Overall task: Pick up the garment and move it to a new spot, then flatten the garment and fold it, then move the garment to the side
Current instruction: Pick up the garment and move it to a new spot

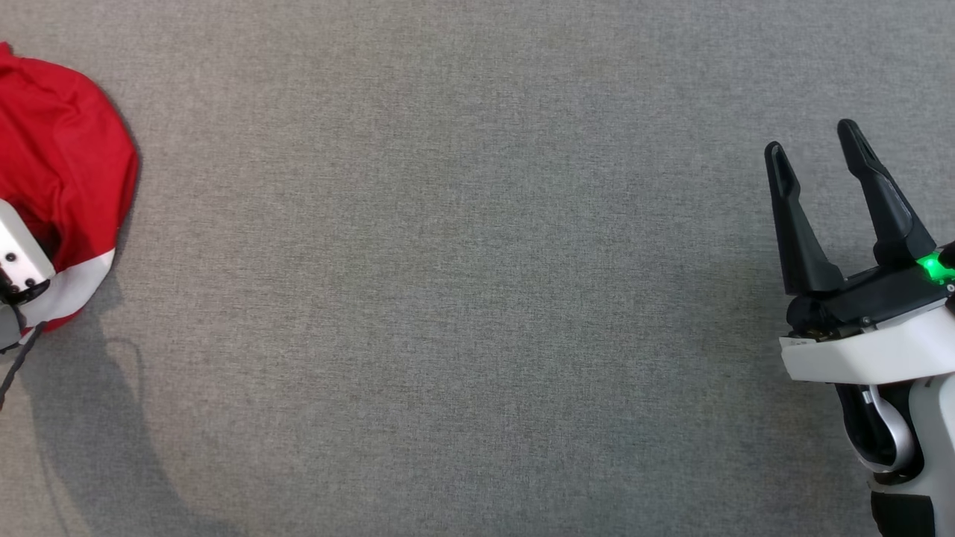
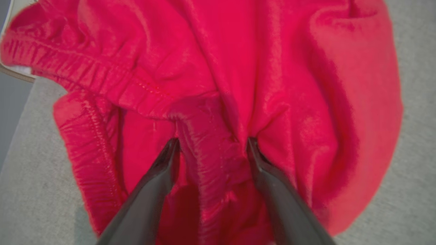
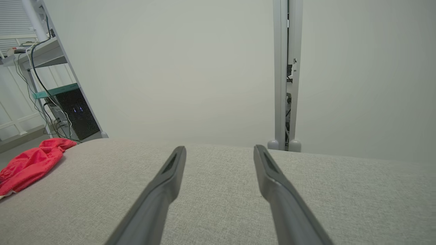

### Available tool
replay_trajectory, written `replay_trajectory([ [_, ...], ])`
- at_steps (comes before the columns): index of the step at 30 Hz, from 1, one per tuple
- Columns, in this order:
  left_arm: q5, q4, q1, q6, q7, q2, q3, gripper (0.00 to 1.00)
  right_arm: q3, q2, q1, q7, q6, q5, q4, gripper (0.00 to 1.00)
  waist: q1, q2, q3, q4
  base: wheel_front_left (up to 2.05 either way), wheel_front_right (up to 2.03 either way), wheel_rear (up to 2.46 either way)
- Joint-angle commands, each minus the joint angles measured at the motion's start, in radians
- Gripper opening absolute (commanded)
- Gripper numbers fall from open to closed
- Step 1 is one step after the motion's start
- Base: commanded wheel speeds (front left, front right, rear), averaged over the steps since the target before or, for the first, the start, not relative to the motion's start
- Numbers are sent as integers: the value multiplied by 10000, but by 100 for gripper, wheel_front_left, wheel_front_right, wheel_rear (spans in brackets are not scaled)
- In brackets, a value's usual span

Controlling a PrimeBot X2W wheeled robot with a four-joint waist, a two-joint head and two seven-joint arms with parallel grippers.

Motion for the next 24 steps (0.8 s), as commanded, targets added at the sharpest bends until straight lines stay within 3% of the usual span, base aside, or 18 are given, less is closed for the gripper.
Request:
replay_trajectory([
  [1,39,307,54,-69,179,-155,-131,100,-69,-28,-37,-104,2,-34,36,100,0,0,-18,-1,0,0,0],
  [2,10,375,19,-93,144,-167,-130,100,-76,-21,-13,-125,2,-42,67,100,0,0,-53,18,0,0,0],
  [3,-27,422,-40,-126,51,-187,-107,81,-82,-17,8,-141,2,-46,102,100,0,0,-88,37,0,0,0],
  [4,-31,469,-118,-165,-10,-199,-123,34,-74,-16,18,-154,2,-44,138,100,0,0,-131,55,0,0,0],
  [5,-15,488,-184,-174,-121,-194,-133,0,-56,-7,21,-164,2,-34,168,100,0,0,-186,73,0,0,0],
  [14,432,390,-441,-653,-1018,124,-517,0,102,150,231,-393,2,118,607,100,0,0,-1138,7,0,0,0],
  [19,1168,-259,-198,-1095,-1474,358,-1399,0,-108,348,809,-659,2,268,1079,100,0,0,-2504,-203,0,0,0],
  [24,1538,-1507,-101,-1299,-1253,427,-2140,0,-346,526,1453,-795,2,357,1282,100,0,0,-3436,-456,0,0,0],
])
